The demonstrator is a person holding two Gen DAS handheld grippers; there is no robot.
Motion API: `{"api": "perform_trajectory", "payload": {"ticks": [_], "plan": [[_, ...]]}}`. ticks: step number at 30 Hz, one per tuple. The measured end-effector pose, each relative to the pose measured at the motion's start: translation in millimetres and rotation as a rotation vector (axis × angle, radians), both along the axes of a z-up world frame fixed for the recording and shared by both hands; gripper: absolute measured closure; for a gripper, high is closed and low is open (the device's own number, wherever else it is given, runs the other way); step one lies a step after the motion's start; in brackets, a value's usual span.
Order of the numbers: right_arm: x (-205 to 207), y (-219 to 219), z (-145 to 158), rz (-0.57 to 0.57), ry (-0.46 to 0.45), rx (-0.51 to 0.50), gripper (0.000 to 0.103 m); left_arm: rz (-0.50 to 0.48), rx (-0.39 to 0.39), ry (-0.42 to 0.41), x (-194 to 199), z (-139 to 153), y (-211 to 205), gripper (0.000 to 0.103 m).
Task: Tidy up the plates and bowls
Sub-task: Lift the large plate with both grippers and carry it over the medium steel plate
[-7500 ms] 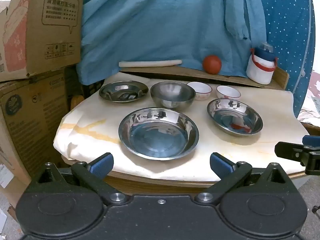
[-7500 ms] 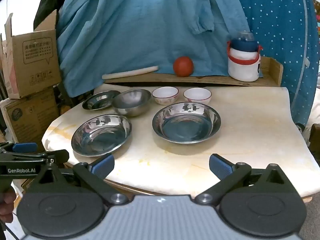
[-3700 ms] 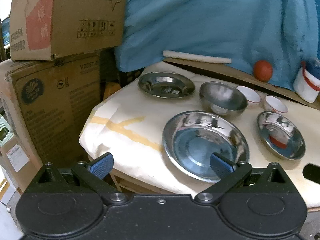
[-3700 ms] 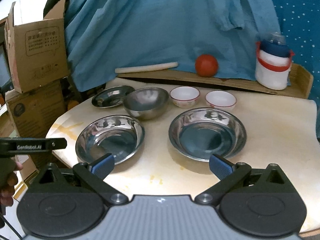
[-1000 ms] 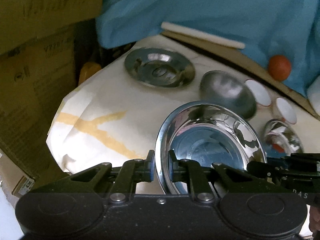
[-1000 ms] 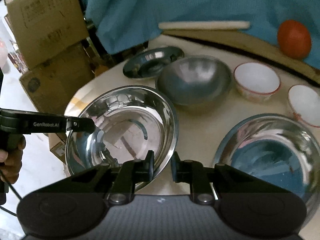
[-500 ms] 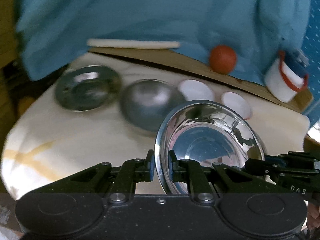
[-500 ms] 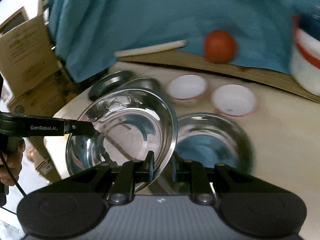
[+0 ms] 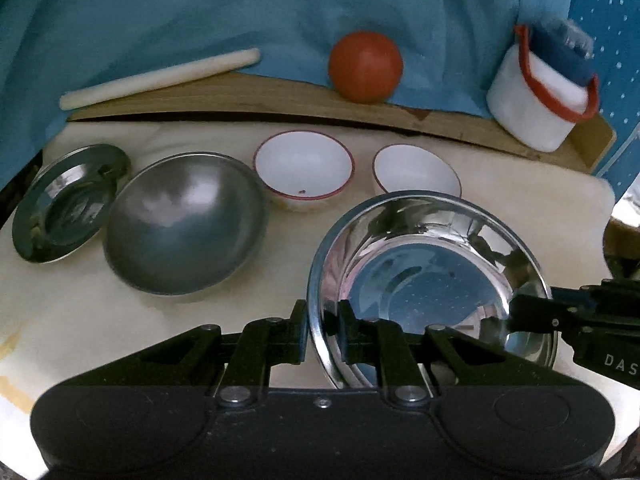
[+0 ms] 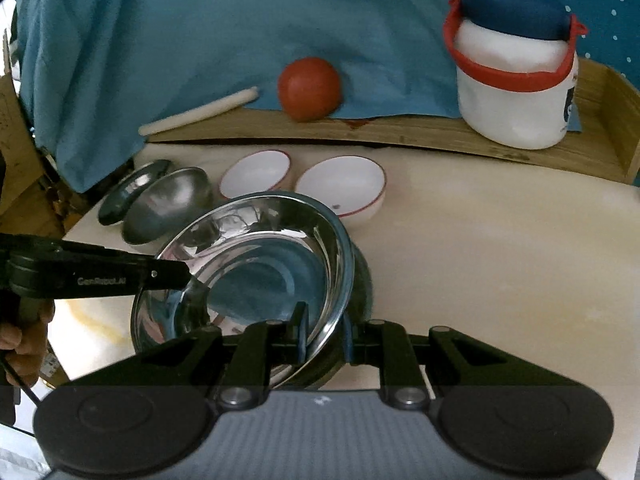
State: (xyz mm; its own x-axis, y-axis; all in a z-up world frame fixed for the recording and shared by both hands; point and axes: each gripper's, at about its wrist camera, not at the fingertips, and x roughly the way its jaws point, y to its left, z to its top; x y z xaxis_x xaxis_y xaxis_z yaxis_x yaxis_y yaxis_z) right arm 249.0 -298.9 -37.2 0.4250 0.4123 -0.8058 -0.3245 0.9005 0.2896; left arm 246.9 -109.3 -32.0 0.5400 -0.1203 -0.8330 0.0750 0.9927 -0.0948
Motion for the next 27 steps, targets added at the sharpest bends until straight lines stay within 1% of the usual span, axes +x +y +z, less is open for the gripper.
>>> {"api": "perform_trajectory", "payload": {"ticks": [3,8,12,19,27], "plan": [[4.8,-0.3,-4.0,0.009,0.007,-0.020,0.083,-0.005,0.025,0.010,5.2,-4.3,-4.2,0.086],[12.1,2.4,-11.1,0.033,0.021,-0.046,0.083,0.003,0.035,0.033,9.0,-10.6,-6.4,0.085],[15.9,7.2,-14.7,0.050,0.030,-0.061,0.083,0.002,0.048,0.035,10.9,-12.5,-8.1,0.085],[17.6,12.7,-13.8,0.076,0.011,-0.094,0.081,0.008,0.050,0.054,12.7,-15.1,-9.5,0.083],[15.7,23.7,-12.7,0.142,-0.025,-0.154,0.079,0.018,0.042,0.069,14.3,-20.6,-6.6,0.083]]}}
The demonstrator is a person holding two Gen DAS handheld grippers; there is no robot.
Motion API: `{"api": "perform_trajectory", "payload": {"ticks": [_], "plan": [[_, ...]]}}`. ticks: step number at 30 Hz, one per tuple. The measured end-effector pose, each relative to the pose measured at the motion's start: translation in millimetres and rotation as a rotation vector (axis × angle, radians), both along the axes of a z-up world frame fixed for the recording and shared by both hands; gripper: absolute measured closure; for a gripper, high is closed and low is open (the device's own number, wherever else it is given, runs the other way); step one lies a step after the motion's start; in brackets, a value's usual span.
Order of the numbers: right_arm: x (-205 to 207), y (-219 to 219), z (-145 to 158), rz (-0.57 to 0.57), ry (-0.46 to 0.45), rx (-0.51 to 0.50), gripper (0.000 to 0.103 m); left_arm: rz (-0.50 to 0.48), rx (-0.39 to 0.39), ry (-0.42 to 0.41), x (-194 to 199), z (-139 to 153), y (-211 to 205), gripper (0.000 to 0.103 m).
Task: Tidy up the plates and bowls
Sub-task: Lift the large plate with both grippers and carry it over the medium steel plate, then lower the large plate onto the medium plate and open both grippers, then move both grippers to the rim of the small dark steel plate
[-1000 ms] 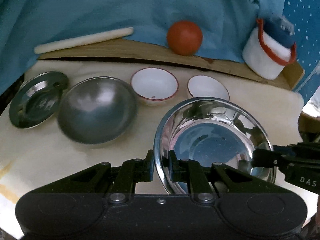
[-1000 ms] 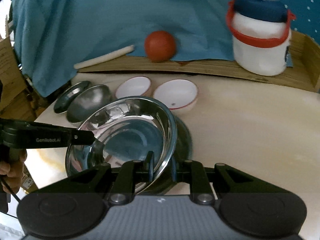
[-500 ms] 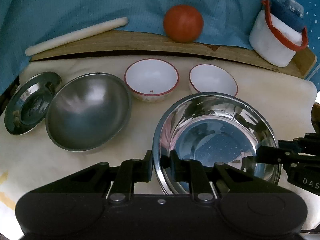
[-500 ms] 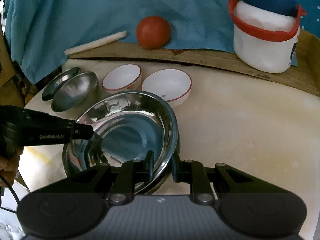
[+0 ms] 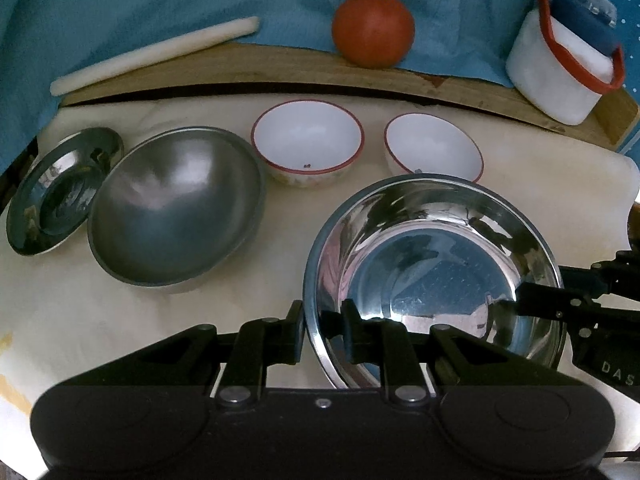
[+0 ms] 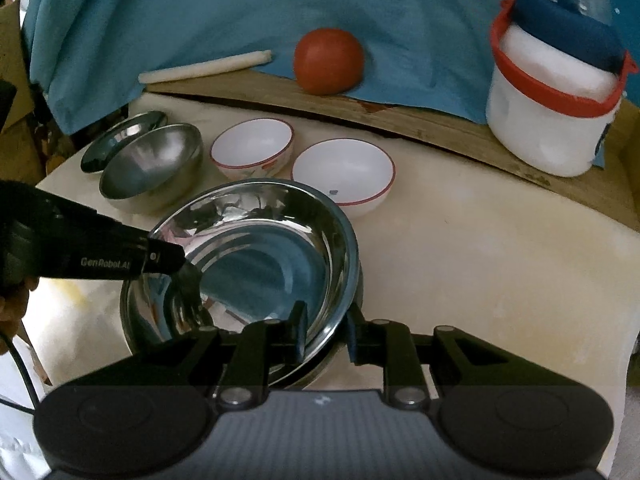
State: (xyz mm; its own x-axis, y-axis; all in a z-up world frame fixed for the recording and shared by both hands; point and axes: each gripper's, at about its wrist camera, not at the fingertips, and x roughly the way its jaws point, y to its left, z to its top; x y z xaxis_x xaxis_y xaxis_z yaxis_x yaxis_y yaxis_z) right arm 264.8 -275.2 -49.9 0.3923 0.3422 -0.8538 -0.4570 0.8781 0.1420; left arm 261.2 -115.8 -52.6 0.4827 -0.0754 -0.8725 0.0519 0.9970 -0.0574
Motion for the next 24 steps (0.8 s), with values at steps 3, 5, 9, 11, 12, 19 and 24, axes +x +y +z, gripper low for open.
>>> {"api": "perform_trajectory", "payload": {"ticks": [3,5,9,11,12,19,24], "plan": [[-0.2,0.9,-0.1,0.011,-0.005,-0.008,0.075,-0.006,-0.007,0.000,-0.2,-1.4,0.7,0.083],[-0.6,2.0,0.3,0.010,-0.012,-0.018,0.074,-0.012,-0.004,-0.009,-0.8,-1.8,-0.1,0.083],[-2.7,3.8,0.3,0.007,-0.017,-0.019,0.071,-0.017,-0.006,-0.008,-1.3,-3.1,1.5,0.083],[-3.6,4.8,-0.2,0.009,-0.019,-0.022,0.065,-0.015,-0.003,-0.014,-2.1,-2.6,2.2,0.082],[-4.2,5.7,-0.2,0.005,-0.019,-0.025,0.061,-0.013,-0.004,-0.018,-3.4,-2.0,3.3,0.082],[-6.7,7.4,-2.0,-0.026,-0.012,-0.044,0.039,-0.004,-0.025,-0.039,-11.6,0.7,13.7,0.063],[-10.4,11.8,0.2,-0.041,-0.014,-0.048,0.026,-0.007,-0.030,-0.090,-20.9,10.1,23.6,0.029]]}}
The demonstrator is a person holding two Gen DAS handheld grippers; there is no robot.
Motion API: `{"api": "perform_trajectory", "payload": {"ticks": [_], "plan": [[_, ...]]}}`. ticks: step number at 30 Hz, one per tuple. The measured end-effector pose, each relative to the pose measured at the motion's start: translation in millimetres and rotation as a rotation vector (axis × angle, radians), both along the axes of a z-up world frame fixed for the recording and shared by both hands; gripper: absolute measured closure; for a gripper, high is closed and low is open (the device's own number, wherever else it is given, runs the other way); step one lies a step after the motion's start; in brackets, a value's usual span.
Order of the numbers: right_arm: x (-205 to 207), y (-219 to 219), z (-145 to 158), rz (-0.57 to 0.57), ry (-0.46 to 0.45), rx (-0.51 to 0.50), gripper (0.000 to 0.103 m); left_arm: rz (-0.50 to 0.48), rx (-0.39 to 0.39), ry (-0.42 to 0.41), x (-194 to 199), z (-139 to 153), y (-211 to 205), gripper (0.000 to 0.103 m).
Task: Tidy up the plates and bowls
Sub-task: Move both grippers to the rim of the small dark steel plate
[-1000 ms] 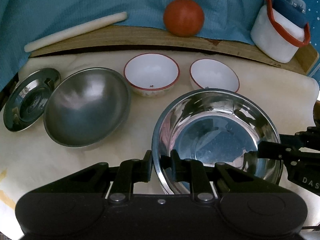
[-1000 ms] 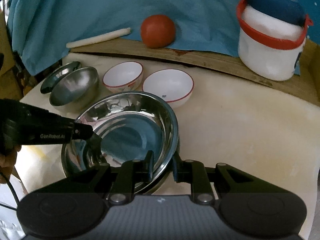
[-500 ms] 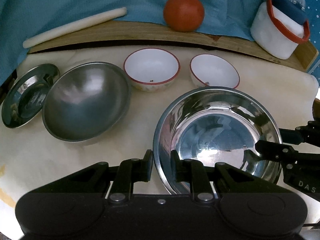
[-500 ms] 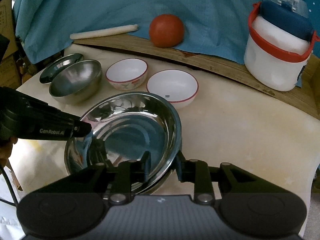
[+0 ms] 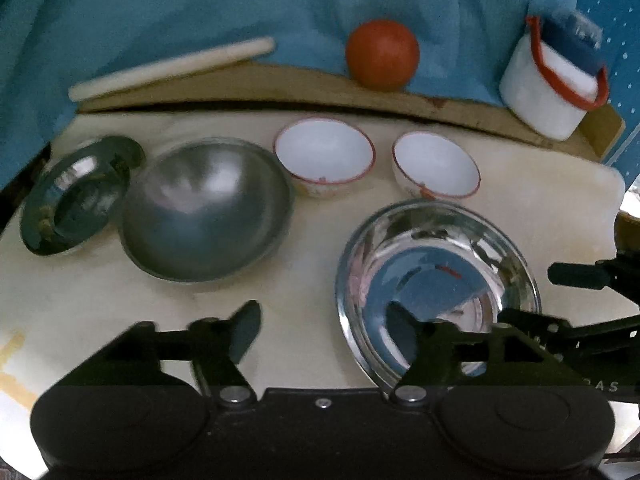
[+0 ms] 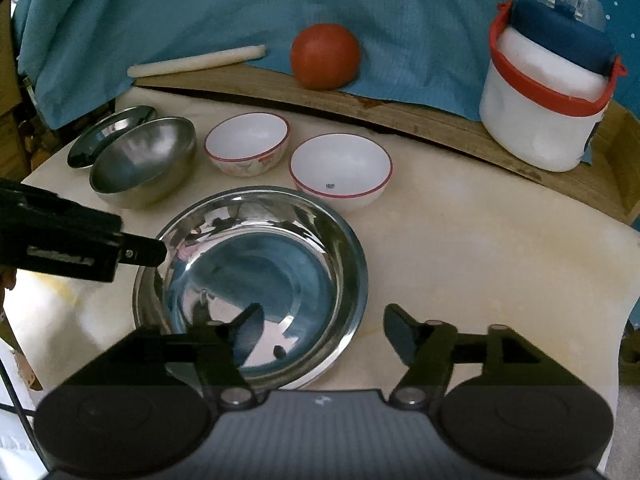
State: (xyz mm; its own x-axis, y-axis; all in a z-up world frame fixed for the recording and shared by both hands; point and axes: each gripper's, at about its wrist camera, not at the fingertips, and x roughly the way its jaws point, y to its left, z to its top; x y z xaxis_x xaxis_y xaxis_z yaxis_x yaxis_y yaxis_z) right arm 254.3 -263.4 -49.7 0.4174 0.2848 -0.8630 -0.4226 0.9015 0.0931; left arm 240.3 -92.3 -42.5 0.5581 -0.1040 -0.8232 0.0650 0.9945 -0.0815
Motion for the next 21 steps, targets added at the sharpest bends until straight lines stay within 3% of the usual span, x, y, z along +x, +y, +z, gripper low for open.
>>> {"api": "perform_trajectory", "payload": {"ticks": [7,12,15,21], "plan": [[-5.5,5.4,9.0,-0.020,-0.029,-0.011,0.008,0.004,0.011,-0.046,-8.2,9.4,13.5,0.019],[-8.7,12.0,18.7,-0.044,-0.050,-0.016,0.003,0.034,-0.011,-0.046,-13.7,13.2,33.3,0.011],[-8.8,18.6,22.5,-0.052,-0.052,-0.028,0.002,0.091,-0.033,-0.057,-18.2,16.8,53.2,0.004],[-9.0,41.7,25.9,-0.046,-0.062,-0.029,0.001,0.255,-0.074,-0.068,-26.3,20.7,105.2,0.003]]}}
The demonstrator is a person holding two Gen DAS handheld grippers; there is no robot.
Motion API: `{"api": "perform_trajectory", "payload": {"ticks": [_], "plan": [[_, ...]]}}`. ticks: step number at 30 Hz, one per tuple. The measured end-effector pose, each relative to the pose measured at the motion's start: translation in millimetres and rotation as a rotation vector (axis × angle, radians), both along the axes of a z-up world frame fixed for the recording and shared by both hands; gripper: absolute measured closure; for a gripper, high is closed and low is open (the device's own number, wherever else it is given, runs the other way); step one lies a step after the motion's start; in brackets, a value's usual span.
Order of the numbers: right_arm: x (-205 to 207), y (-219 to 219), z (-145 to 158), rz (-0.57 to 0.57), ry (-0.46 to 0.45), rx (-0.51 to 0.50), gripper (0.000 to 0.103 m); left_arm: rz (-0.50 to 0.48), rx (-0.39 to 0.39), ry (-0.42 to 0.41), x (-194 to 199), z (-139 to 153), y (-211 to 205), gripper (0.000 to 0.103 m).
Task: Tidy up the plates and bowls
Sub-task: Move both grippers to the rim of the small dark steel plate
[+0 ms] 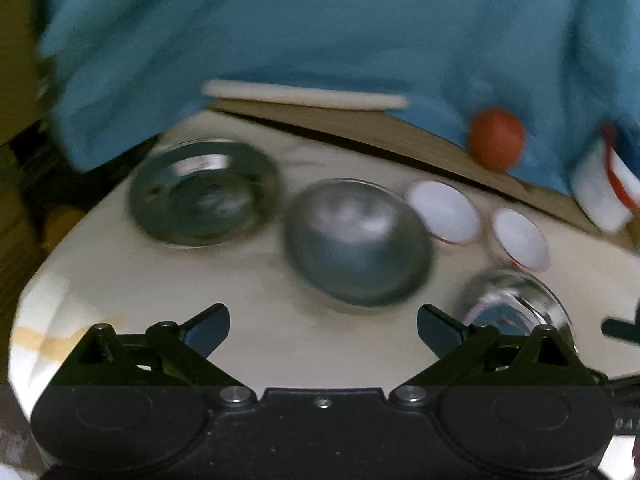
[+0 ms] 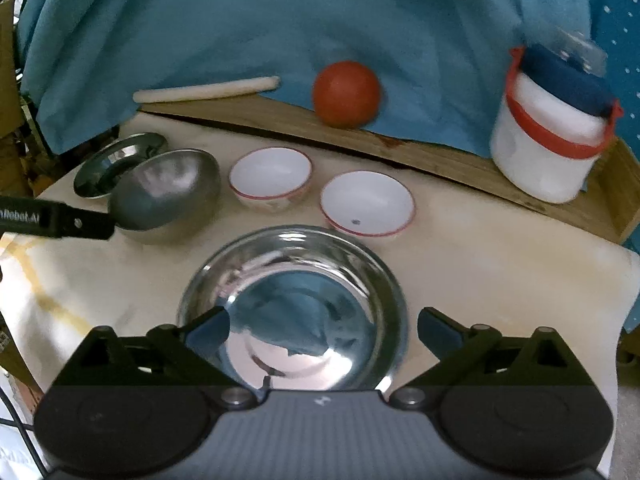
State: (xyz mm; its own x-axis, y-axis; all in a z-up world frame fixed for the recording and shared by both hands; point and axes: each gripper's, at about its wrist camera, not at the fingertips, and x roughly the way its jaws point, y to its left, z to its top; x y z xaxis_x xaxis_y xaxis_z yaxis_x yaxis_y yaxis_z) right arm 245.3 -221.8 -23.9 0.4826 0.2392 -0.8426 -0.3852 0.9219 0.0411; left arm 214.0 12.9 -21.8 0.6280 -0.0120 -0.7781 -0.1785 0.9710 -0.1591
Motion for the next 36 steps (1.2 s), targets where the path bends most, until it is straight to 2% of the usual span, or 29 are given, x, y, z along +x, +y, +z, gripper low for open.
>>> {"api": "perform_trajectory", "payload": {"ticks": [4,11,17,21,25,30,36], "plan": [[-1.6,19.0,2.4,-0.003,-0.038,0.013,0.001,0.098,-0.043,0.005,-4.6,-2.4,35.0,0.002],[2.3,53.4,12.9,-0.020,-0.176,0.042,0.001,0.243,-0.150,0.012,-10.7,-13.2,89.3,0.002],[23.6,96.2,19.0,0.090,-0.191,0.058,0.001,0.386,-0.233,-0.005,-1.8,-26.8,115.6,0.001],[47.0,128.3,22.5,0.168,-0.202,0.038,0.001,0.447,-0.278,0.005,8.5,-39.8,122.1,0.001],[78.5,157.5,20.1,0.207,-0.187,0.067,0.001,0.493,-0.275,0.001,26.0,-47.1,126.1,0.001],[116.5,188.2,5.8,0.249,-0.137,0.081,0.002,0.491,-0.218,0.021,46.4,-47.2,136.2,0.001],[147.0,220.7,-15.4,0.304,-0.064,0.077,0.012,0.469,-0.192,0.042,62.4,-50.4,147.3,0.003]]}}
